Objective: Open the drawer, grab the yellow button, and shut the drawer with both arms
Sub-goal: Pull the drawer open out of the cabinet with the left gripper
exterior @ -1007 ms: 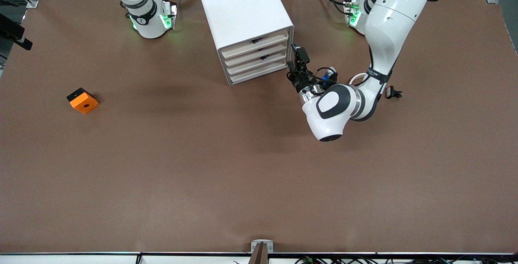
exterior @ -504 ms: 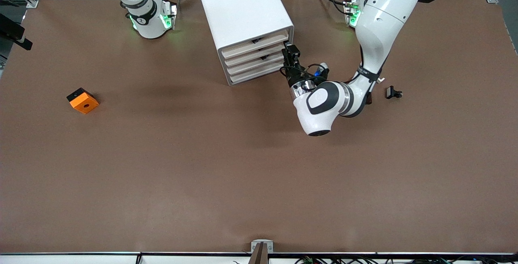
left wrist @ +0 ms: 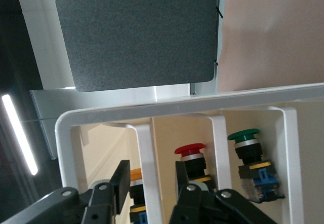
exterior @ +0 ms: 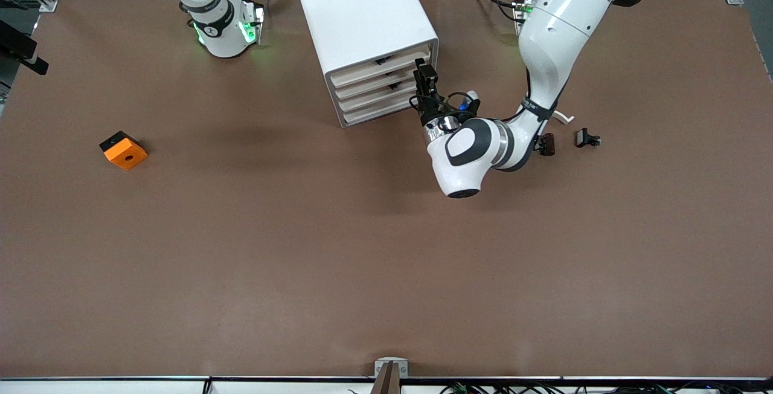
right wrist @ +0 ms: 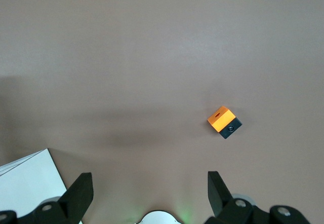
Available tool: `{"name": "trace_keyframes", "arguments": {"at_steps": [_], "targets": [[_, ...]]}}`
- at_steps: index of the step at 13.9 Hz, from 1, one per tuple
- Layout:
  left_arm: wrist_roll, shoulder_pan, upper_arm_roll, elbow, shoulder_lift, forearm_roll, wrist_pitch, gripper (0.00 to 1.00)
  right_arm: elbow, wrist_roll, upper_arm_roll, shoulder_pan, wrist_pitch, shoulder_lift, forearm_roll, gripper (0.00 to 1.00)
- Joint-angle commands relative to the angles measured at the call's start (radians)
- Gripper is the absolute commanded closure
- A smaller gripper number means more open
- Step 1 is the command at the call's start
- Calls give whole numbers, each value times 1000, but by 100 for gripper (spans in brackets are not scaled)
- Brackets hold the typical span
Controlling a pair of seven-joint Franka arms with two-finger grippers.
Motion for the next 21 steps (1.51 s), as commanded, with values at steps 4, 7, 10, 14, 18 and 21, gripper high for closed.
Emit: {"name": "trace_keyframes", "arguments": {"at_steps": [4, 7, 10, 14, 18, 21], "targets": [[-61, -43, -1, -45, -12, -26, 8, 57, -1, 11, 2, -3, -8, -13, 12, 0], [-69, -67, -3, -88, -32, -26, 8, 57, -1, 11, 2, -3, -8, -13, 12, 0], [-69, -90, -3, -106, -60, -26, 9, 65, -1, 11, 2, -5, -8, -11, 10, 0], [-72, -87, -6, -105, -66, -26, -3, 94, -1, 11, 0, -5, -8, -11, 12, 0], [-72, -72, -6, -99, -64, -24, -5, 96, 1, 11, 0, -6, -7, -8, 13, 0], [-69, -45, -3, -80, -54, -24, -5, 96, 1, 22, -1, -8, -2, -4, 15, 0]]}}
